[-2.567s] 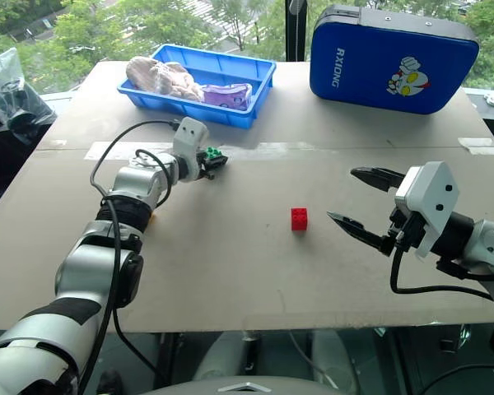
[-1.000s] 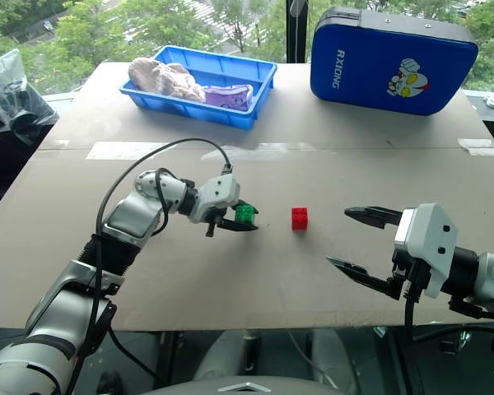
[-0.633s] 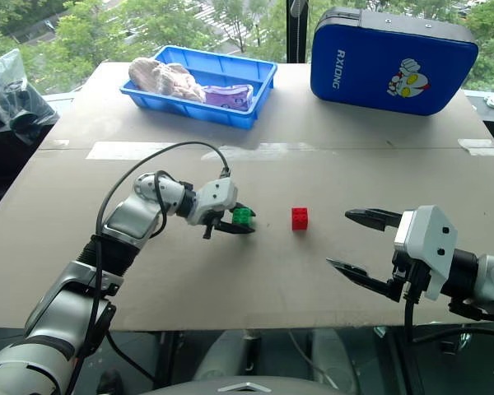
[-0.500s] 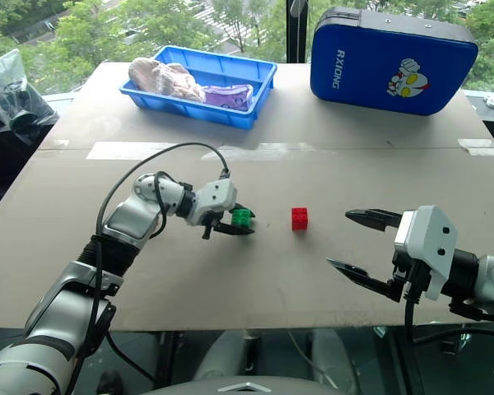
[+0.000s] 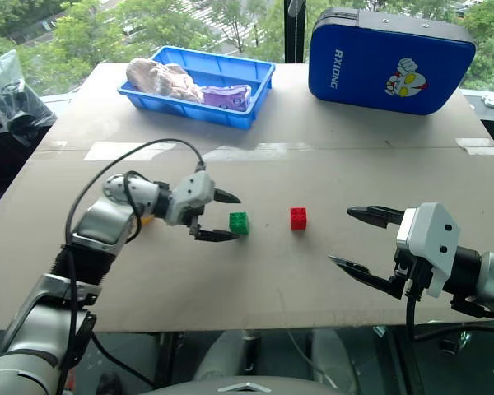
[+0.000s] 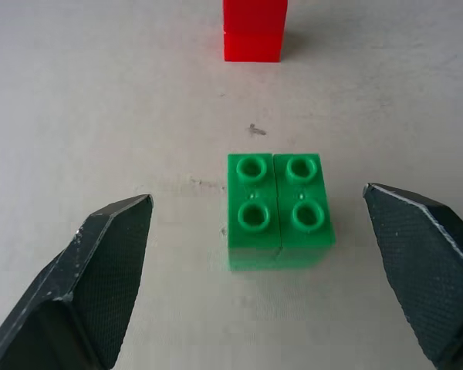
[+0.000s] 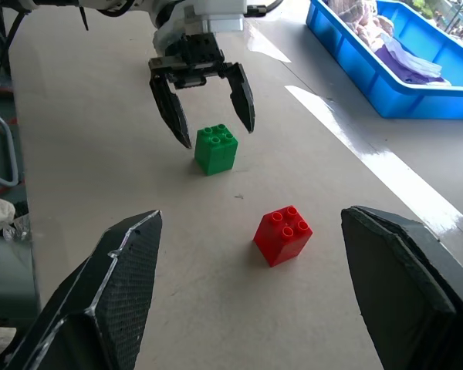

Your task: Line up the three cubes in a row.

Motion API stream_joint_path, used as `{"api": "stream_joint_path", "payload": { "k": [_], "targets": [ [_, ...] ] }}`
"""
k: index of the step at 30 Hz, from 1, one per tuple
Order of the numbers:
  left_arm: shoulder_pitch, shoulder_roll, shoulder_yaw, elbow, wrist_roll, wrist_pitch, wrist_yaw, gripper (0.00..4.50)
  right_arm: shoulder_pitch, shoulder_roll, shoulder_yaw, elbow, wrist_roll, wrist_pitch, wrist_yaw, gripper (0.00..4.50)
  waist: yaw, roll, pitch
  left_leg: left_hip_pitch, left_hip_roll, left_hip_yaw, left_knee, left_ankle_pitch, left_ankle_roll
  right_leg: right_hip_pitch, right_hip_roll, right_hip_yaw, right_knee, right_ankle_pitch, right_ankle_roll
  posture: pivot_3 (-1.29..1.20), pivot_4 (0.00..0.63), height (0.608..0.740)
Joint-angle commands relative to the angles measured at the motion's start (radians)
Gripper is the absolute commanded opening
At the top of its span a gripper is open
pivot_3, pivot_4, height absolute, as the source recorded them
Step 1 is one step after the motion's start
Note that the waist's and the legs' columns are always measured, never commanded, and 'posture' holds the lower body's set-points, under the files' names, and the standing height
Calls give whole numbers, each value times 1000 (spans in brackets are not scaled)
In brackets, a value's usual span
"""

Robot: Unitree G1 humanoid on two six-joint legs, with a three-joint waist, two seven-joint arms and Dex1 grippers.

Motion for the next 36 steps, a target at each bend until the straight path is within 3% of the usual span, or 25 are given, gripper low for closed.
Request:
{"api": "stream_joint_path", "payload": {
  "k": [1,4,7,11,17,28,32,36],
  "targets": [
    [72,80,158,-166,-131,173,42,4479,-26,-6,16,16,-6,-39,22,3825,0,0,0,0,0,0,0,0,0,0,0,0,0,0,0,0,150,740],
    [135,140,267,-231,-173,305,127,4479,-53,-7,51,43,-19,-57,39,3825,1,0,0,0,0,0,0,0,0,0,0,0,0,0,0,0,150,740],
    [199,180,394,-182,-111,402,324,4479,-90,0,99,75,-35,-76,54,3825,3,0,0,1,1,0,0,0,0,0,0,0,0,0,0,0,150,740],
    [266,249,446,-143,-117,455,348,4479,-120,7,141,100,-44,-92,63,3825,3,0,0,1,1,0,0,0,0,0,0,0,0,0,0,0,150,740],
    [251,327,383,-82,-109,457,300,4479,-135,4,155,118,-48,-105,82,3825,10,0,0,0,0,0,0,0,0,0,-1,-1,0,0,0,0,150,740],
    [142,308,220,40,-33,346,286,4479,-103,2,132,79,-42,-104,74,3825,4,0,0,0,1,1,-1,0,0,-1,0,0,0,0,0,0,150,740],
    [122,301,183,86,-8,303,269,3338,-90,0,116,67,-39,-100,67,3825,5,0,0,0,0,1,-1,0,0,-1,0,0,0,0,0,0,150,740],
    [118,305,163,123,10,260,247,1412,-81,-6,101,63,-37,-98,63,3825,4,0,0,0,0,1,-1,0,0,-1,0,0,0,0,0,0,150,740]
  ]
}}
